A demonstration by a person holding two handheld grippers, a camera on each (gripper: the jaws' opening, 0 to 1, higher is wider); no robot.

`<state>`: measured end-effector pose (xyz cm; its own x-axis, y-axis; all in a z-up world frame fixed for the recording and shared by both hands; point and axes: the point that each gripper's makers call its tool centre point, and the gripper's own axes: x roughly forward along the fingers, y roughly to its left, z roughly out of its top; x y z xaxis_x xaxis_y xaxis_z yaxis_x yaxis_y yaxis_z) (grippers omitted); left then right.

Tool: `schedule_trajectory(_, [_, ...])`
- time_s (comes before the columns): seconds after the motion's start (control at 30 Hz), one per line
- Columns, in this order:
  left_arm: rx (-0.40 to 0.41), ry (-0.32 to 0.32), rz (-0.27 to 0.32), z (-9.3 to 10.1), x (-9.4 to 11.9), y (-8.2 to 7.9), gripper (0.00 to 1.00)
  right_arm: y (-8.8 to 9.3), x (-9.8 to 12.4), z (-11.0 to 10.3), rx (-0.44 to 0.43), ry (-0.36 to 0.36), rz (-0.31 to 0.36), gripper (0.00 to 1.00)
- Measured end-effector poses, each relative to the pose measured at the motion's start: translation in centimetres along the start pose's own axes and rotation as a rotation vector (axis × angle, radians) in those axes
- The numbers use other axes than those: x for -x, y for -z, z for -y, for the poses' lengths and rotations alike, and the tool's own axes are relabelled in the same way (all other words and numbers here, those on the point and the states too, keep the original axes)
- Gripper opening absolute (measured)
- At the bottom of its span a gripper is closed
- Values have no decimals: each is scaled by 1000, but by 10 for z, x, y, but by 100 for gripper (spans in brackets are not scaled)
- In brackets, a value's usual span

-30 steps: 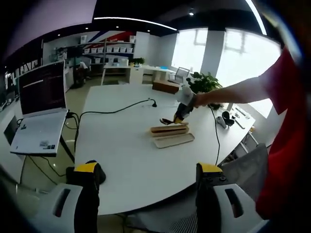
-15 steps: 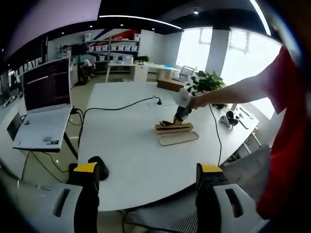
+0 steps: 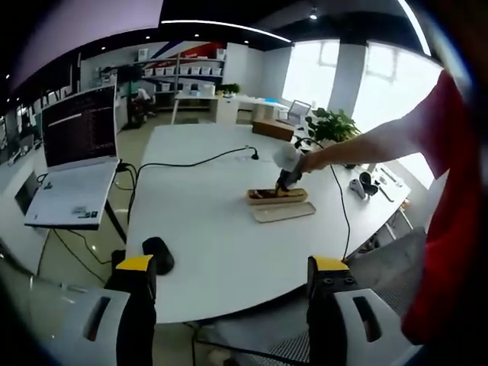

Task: Arrange the utensils inside the cutlery case until each visible utensil rests in its matching compartment.

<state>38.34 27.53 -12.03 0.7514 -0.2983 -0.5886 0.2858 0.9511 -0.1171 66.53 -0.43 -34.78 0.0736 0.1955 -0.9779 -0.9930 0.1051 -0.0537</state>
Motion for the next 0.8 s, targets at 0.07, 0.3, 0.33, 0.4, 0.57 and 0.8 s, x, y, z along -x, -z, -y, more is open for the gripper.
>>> schedule_trajectory(0.07, [4,-1,2,0,0,-1,84,1,0,2,40,12,4,1])
schedule_trajectory(0.3, [-4,3,-4,4,-1,-1,84,0,3,6,0,0,22,8])
schedule_trajectory(0.33, [-5,4,-3,5,-1,-1,84,-2,4,5,-11,-5,37,11])
schedule_trajectory(0.4, [-6,6,-4,5,-1,-1,84,-2,6,5,-17,-2,37,10])
schedule_trajectory(0.57, [-19,15,9,6,-1,-8,84,0,16,12,-67,38,66,9])
schedule_trajectory(0.8, [-40,46,38,11,-3,-18,84,7,41,5,-111,75,99,9])
